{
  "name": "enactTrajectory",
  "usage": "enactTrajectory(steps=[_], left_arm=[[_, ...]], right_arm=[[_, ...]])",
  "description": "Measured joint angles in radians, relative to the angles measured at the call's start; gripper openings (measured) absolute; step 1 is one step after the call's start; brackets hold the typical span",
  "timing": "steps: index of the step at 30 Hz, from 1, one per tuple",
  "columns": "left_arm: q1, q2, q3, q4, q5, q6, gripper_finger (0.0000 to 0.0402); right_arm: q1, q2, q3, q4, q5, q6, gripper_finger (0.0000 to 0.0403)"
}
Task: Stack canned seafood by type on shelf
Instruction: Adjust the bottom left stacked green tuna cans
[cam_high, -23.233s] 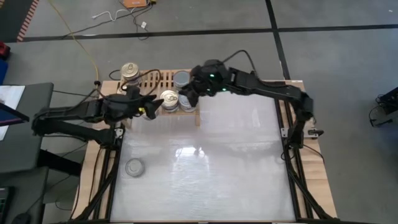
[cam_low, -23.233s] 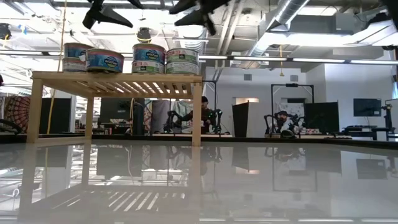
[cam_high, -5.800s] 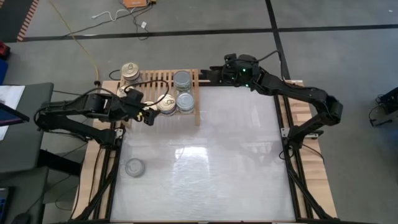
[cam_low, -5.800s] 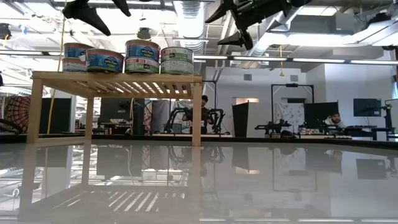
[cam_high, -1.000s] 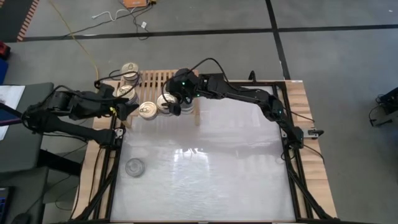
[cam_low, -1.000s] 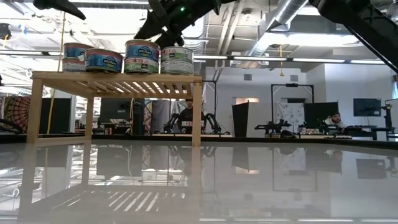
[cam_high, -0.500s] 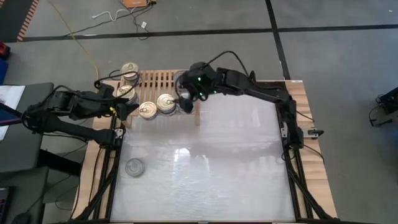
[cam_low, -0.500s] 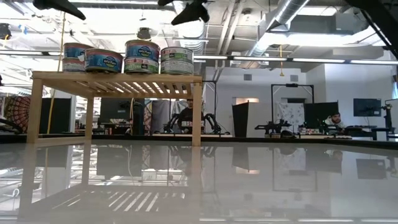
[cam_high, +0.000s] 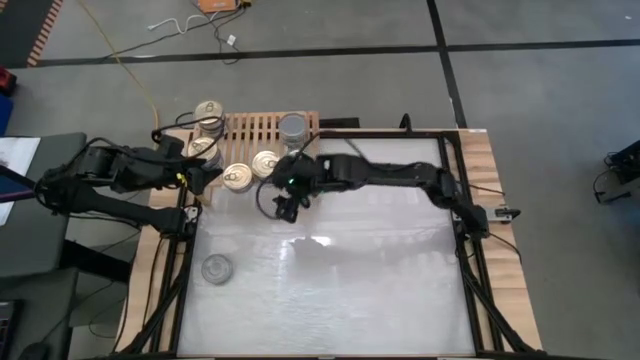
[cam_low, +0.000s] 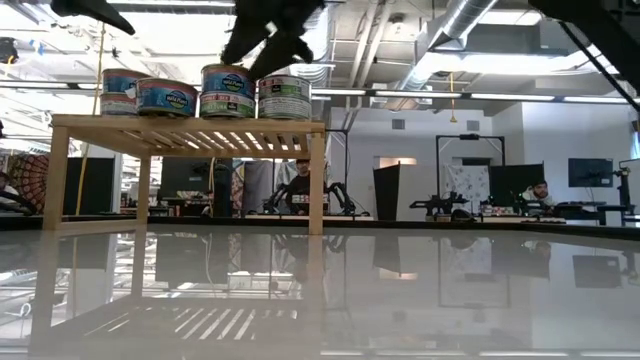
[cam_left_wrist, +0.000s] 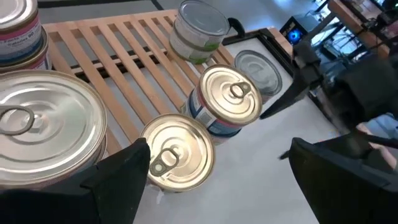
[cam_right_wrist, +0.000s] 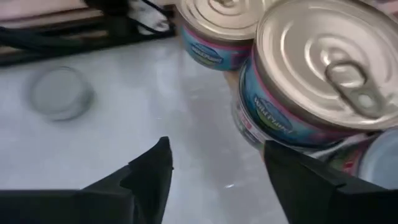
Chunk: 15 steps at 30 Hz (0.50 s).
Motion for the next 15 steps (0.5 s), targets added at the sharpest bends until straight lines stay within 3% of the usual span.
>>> enactTrajectory(steps=[4,9,15], left_arm=[[0.0,0.0,0.0,-0.017,0.029,0.0,0.0367],[0.0,0.0,0.0,-0.032,0.064,0.0,0.0367],[0.0,0.0,0.0,-0.032,0.086,0.0,0.0367]], right_arm=[[0.035,0.055,0.0,0.042,0.149,-0.004,0.0251],[0.072,0.096,0.0,0.091,0.342,-0.036,0.017],[0.079,0.108,0.0,0.124,0.37,-0.082,0.0076]])
